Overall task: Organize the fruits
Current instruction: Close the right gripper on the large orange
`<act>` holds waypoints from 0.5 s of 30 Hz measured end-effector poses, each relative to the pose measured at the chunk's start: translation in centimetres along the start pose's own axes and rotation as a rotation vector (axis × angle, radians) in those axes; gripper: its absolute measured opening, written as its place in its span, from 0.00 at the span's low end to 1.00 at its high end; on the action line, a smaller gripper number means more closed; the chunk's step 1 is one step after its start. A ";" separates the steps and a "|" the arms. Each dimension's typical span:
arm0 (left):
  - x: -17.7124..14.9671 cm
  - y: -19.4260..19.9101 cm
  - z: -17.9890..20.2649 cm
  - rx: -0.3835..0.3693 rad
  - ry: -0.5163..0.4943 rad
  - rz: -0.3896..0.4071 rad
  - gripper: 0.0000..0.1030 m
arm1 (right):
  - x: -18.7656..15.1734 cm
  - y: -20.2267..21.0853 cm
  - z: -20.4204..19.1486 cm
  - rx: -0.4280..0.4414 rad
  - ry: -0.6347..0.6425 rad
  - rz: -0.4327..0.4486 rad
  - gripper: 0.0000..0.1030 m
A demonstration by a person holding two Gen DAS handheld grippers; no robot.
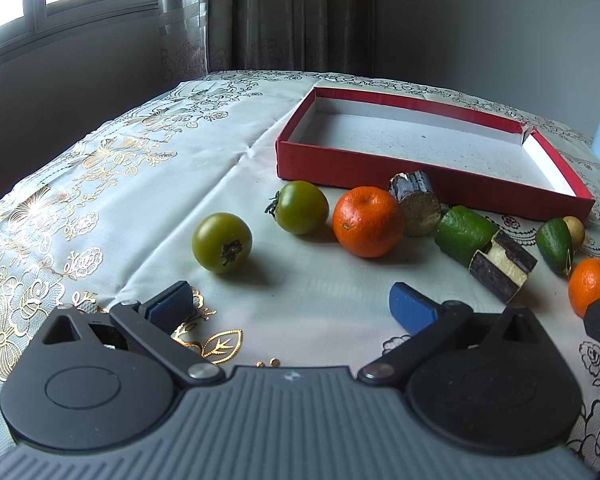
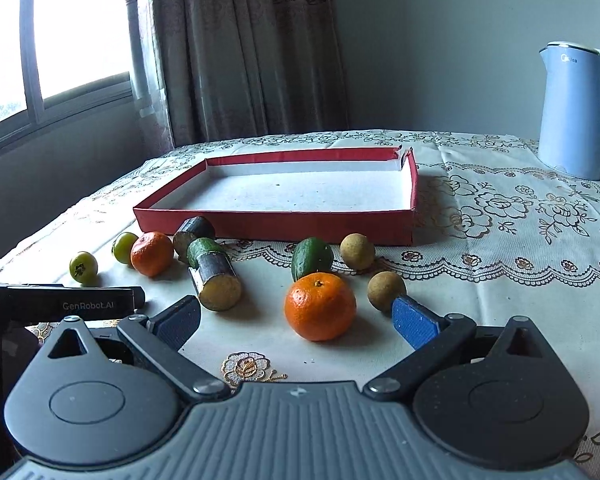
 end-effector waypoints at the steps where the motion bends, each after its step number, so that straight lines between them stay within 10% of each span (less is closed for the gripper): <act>1: 0.0 0.0 0.0 0.000 0.000 0.000 1.00 | 0.0 -0.1 -0.1 0.004 0.004 0.001 1.00; 7: 0.0 0.0 0.0 0.000 0.000 0.000 1.00 | 0.2 -1.1 -0.3 0.021 0.037 -0.036 0.75; 15: -0.1 0.0 0.0 -0.002 0.002 0.000 1.00 | 0.7 -2.4 0.2 -0.017 0.041 -0.068 0.69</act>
Point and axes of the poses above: each gripper's, at about its wrist camera, not at the fingertips, and y roughly against the way its jaws point, z to its right, x to its top, the point moved 2 cm from there along -y, roughly the way its jaws point, and after that the axes turned 7 degrees about -y, right-handed, at the moved point
